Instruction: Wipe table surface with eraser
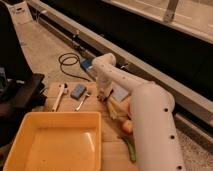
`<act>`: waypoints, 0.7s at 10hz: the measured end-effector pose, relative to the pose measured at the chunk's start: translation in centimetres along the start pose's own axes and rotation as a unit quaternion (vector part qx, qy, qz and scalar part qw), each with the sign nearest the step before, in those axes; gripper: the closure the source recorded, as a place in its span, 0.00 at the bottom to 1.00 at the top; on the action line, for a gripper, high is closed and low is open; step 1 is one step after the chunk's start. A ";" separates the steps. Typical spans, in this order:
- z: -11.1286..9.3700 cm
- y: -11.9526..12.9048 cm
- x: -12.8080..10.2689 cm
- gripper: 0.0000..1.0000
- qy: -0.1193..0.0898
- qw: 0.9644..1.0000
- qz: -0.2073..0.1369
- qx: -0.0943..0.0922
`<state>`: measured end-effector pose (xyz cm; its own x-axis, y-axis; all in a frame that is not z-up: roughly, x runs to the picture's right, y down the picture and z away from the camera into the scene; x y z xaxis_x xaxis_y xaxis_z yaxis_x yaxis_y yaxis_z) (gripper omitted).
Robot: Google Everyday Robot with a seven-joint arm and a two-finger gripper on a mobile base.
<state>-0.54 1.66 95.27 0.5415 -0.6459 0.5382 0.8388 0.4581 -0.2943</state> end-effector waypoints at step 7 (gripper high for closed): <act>0.3 -3.7 -1.8 0.98 -0.008 0.998 -0.038 0.040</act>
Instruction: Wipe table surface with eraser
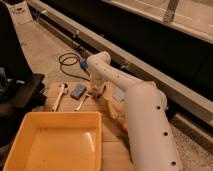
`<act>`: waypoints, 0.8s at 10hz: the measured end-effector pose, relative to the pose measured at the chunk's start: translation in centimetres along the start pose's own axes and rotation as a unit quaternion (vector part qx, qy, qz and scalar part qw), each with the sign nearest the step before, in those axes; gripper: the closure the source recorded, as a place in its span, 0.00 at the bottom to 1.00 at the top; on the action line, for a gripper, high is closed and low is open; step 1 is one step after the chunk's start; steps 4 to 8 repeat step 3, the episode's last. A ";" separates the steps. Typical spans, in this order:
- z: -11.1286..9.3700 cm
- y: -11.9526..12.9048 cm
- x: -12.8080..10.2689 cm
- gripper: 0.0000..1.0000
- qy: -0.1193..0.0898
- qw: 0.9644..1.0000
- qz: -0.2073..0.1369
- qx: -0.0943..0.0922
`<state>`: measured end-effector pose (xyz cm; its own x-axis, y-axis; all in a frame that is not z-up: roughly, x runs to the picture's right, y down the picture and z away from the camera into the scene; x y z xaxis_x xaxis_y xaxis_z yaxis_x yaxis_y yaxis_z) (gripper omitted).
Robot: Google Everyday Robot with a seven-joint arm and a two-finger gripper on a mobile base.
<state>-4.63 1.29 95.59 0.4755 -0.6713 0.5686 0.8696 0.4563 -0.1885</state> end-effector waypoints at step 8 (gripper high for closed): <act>0.0 1.2 -2.2 0.98 -0.012 1.000 0.009 0.001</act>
